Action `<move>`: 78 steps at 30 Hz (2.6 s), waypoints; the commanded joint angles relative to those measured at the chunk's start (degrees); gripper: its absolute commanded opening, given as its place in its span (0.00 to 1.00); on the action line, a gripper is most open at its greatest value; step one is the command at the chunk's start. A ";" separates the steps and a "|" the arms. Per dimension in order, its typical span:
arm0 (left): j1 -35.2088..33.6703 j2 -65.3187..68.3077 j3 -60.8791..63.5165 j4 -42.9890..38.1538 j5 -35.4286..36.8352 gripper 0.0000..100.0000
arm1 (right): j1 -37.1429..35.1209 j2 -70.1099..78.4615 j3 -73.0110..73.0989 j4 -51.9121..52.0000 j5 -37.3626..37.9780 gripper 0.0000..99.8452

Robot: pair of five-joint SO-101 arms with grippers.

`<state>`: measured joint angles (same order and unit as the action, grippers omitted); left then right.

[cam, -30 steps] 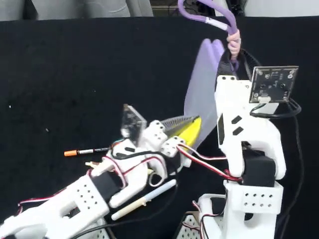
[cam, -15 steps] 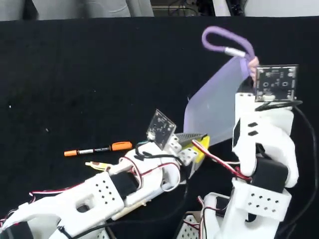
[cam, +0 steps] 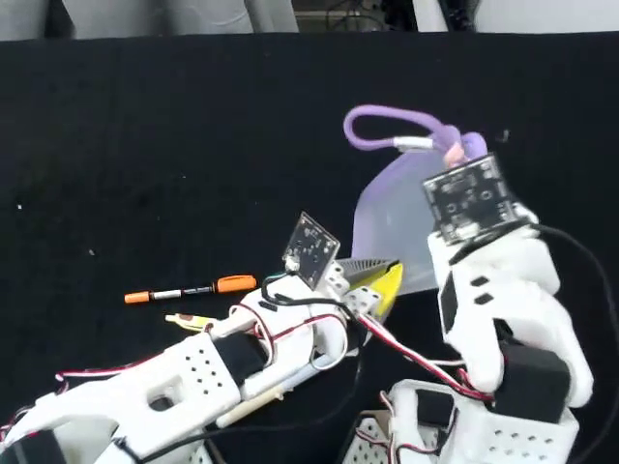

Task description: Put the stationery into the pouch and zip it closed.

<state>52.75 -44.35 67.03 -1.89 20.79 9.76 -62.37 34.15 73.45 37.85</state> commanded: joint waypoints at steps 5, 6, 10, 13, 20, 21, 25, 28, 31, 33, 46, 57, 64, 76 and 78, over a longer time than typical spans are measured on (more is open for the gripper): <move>-0.31 0.09 -0.31 -0.18 -0.44 0.03 | 3.16 0.92 2.07 14.33 10.46 0.01; -0.13 0.09 -0.31 -0.18 -0.44 0.03 | 4.66 0.92 2.24 13.98 11.43 0.01; 3.38 0.09 -0.31 -0.09 -0.44 0.03 | 7.74 0.92 3.65 11.16 12.40 0.01; 6.46 0.09 -0.31 -0.09 -0.53 0.03 | 7.65 0.92 5.85 8.62 12.22 0.01; 8.84 0.70 -1.19 3.96 -7.56 0.03 | 5.54 0.92 6.46 3.34 6.15 0.01; 8.84 0.79 -1.89 4.22 -8.26 0.03 | 4.04 1.01 5.85 4.04 5.27 0.01; 8.40 0.97 -2.86 4.31 -9.05 0.03 | -2.37 1.01 2.51 7.74 0.97 0.01; 7.78 3.34 -3.38 3.87 -9.05 0.03 | -5.63 1.01 0.40 8.97 -1.67 0.01; 6.29 11.25 -6.81 3.96 -9.05 0.03 | -7.12 1.01 -0.57 9.14 -3.52 0.01; 5.49 18.37 -10.51 3.96 -9.14 0.03 | -7.12 1.01 -0.75 8.97 -4.22 0.01; -8.40 28.75 -16.22 -3.16 -9.14 0.03 | -2.29 6.81 -6.90 19.16 0.35 0.01; -18.33 32.70 -11.47 -17.23 -9.14 0.03 | -2.37 7.16 -6.73 22.07 2.64 0.01; -16.92 27.34 -5.93 -17.49 -9.14 0.03 | -2.46 7.16 -1.10 14.51 2.29 0.01; -20.18 7.12 -1.80 -17.41 -8.88 0.03 | -2.46 6.81 3.03 14.51 2.46 0.01; -19.03 7.12 -3.03 -17.49 -8.79 0.03 | -2.46 6.73 2.95 14.51 2.37 0.01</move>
<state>32.70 -34.07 66.86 -18.07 12.00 7.38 -54.99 37.67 87.78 40.13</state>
